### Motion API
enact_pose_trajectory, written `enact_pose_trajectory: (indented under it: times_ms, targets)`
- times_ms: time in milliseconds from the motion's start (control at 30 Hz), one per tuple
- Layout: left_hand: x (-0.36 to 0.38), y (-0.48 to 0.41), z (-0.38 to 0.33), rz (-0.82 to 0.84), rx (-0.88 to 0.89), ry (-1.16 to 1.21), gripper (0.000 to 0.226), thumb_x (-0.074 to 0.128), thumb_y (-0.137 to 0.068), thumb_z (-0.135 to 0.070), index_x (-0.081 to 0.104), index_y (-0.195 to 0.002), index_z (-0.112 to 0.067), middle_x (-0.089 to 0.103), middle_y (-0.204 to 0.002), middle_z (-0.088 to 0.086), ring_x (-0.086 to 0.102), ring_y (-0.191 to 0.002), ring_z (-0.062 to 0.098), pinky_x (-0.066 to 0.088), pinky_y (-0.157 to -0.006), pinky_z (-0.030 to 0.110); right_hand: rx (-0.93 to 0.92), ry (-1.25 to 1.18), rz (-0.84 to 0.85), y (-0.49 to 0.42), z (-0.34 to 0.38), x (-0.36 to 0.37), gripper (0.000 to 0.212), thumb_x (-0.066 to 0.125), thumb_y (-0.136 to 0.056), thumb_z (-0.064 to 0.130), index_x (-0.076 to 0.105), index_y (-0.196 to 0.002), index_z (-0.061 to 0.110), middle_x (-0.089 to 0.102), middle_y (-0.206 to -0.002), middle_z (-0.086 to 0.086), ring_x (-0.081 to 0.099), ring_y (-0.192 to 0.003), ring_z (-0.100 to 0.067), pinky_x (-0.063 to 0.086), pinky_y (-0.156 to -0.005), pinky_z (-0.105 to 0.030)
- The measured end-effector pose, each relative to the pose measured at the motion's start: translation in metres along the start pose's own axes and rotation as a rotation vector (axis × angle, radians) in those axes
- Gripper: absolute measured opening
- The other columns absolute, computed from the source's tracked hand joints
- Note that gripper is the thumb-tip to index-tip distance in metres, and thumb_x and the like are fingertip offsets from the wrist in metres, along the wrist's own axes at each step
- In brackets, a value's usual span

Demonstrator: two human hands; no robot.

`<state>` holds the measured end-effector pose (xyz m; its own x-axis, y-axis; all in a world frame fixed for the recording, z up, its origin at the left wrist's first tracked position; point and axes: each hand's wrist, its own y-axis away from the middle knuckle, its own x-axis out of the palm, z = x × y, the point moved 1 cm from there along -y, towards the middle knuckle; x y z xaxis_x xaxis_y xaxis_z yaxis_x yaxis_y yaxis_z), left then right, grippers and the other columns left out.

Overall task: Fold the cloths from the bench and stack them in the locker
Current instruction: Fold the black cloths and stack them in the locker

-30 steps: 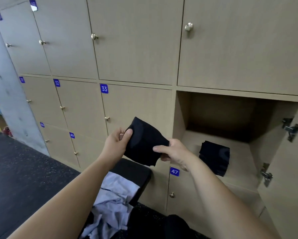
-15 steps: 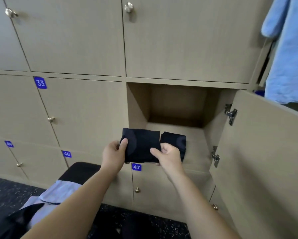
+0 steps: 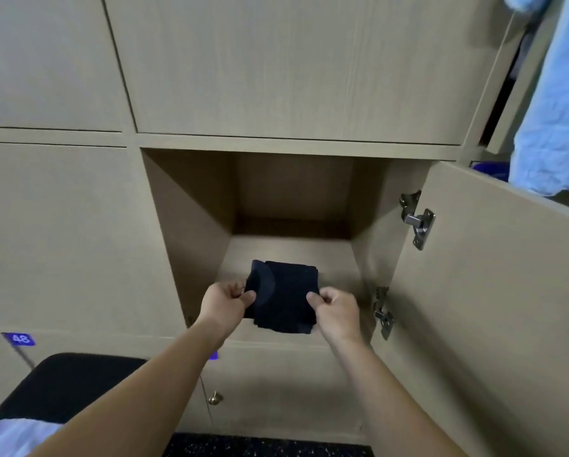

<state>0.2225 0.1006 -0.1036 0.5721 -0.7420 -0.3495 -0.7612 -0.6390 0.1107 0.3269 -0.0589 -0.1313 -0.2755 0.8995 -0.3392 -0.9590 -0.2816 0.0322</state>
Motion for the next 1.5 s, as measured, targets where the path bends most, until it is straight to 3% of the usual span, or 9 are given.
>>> enact_pose_trajectory:
  times_ms: [67,233,567,833,933,1033,1133,1233,1500]
  targets:
    - [0.007,-0.023,-0.006,0.010,0.008,0.024,0.011,0.060,-0.094,-0.006,0.071,-0.092,-0.006,0.074,-0.089,0.008,0.068,-0.090,0.022,0.052,-0.084,0.033,-0.006,0.013,-0.025,-0.022,0.004,-0.001,0.016,0.063,-0.092,0.025,0.070,-0.083,0.013,0.070,-0.084,-0.002,0.065,-0.081,-0.019,0.053,-0.075,-0.035]
    - [0.023,-0.070,-0.016,0.054,0.038,0.038,0.014,0.058,-0.096,-0.011,0.070,-0.102,-0.012,0.073,-0.094,0.004,0.067,-0.091,0.016,0.045,-0.066,0.019,-0.007,0.072,-0.041,-0.066,0.008,-0.001,0.013,0.063,-0.093,0.025,0.070,-0.094,0.014,0.069,-0.091,0.000,0.064,-0.087,-0.016,0.050,-0.080,-0.032]
    - [0.041,-0.107,0.009,0.072,0.056,0.022,0.018,0.055,-0.098,-0.008,0.069,-0.100,-0.019,0.073,-0.092,-0.005,0.067,-0.089,0.008,0.046,-0.065,0.014,0.016,0.063,-0.043,-0.099,-0.025,0.018,0.011,0.064,-0.092,0.026,0.068,-0.085,0.019,0.068,-0.086,0.003,0.064,-0.085,-0.015,0.048,-0.077,-0.030]
    - [0.051,-0.118,0.028,0.049,0.032,0.042,0.016,0.059,-0.095,-0.007,0.066,-0.108,-0.014,0.070,-0.100,-0.001,0.066,-0.102,0.019,0.052,-0.084,0.028,0.029,0.104,-0.103,-0.101,-0.045,0.028,0.013,0.065,-0.090,0.033,0.070,-0.095,0.022,0.070,-0.091,0.005,0.065,-0.087,-0.017,0.055,-0.082,-0.041]
    - [0.051,-0.118,0.026,0.006,0.105,-0.069,0.033,0.061,-0.095,-0.010,0.059,-0.128,-0.013,0.064,-0.112,-0.004,0.059,-0.107,0.015,0.047,-0.094,0.028,-0.079,0.259,-0.190,-0.096,-0.042,0.027,0.025,0.063,-0.091,0.035,0.066,-0.113,0.022,0.065,-0.107,0.003,0.062,-0.100,-0.019,0.053,-0.086,-0.037]
    - [0.049,-0.116,0.020,-0.045,0.414,-0.479,0.043,0.053,-0.099,-0.017,0.048,-0.142,-0.013,0.050,-0.141,0.000,0.044,-0.131,0.015,0.029,-0.107,0.022,-0.419,0.570,-0.302,-0.091,-0.029,0.026,0.036,0.058,-0.094,0.028,0.060,-0.126,0.012,0.058,-0.121,-0.007,0.052,-0.115,-0.025,0.045,-0.096,-0.037]
    - [0.056,-0.125,0.015,0.093,0.569,-0.783,0.050,0.038,-0.105,-0.024,0.028,-0.152,-0.014,0.023,-0.161,0.002,0.018,-0.148,0.013,0.011,-0.121,0.026,-0.561,0.801,-0.045,-0.095,-0.021,0.035,0.050,0.043,-0.101,0.032,0.040,-0.145,0.010,0.040,-0.150,-0.009,0.028,-0.143,-0.025,0.021,-0.117,-0.038]
    - [0.063,-0.129,0.024,0.287,0.465,-0.925,0.054,0.023,-0.107,-0.032,0.010,-0.156,-0.011,0.003,-0.164,0.004,0.000,-0.151,0.012,0.001,-0.122,0.029,-0.362,0.884,0.221,-0.101,-0.035,0.042,0.059,0.019,-0.105,0.043,0.010,-0.155,0.012,0.005,-0.163,-0.004,-0.001,-0.150,-0.015,-0.003,-0.119,-0.030]
    - [0.067,-0.135,0.057,0.363,0.359,-0.645,0.058,0.022,-0.106,-0.036,0.001,-0.156,-0.015,-0.009,-0.163,-0.001,-0.010,-0.148,0.007,-0.009,-0.113,0.016,-0.291,0.742,0.245,-0.109,-0.059,0.052,0.061,0.014,-0.104,0.046,0.000,-0.155,0.016,-0.007,-0.162,0.001,-0.011,-0.148,-0.009,-0.008,-0.118,-0.024]
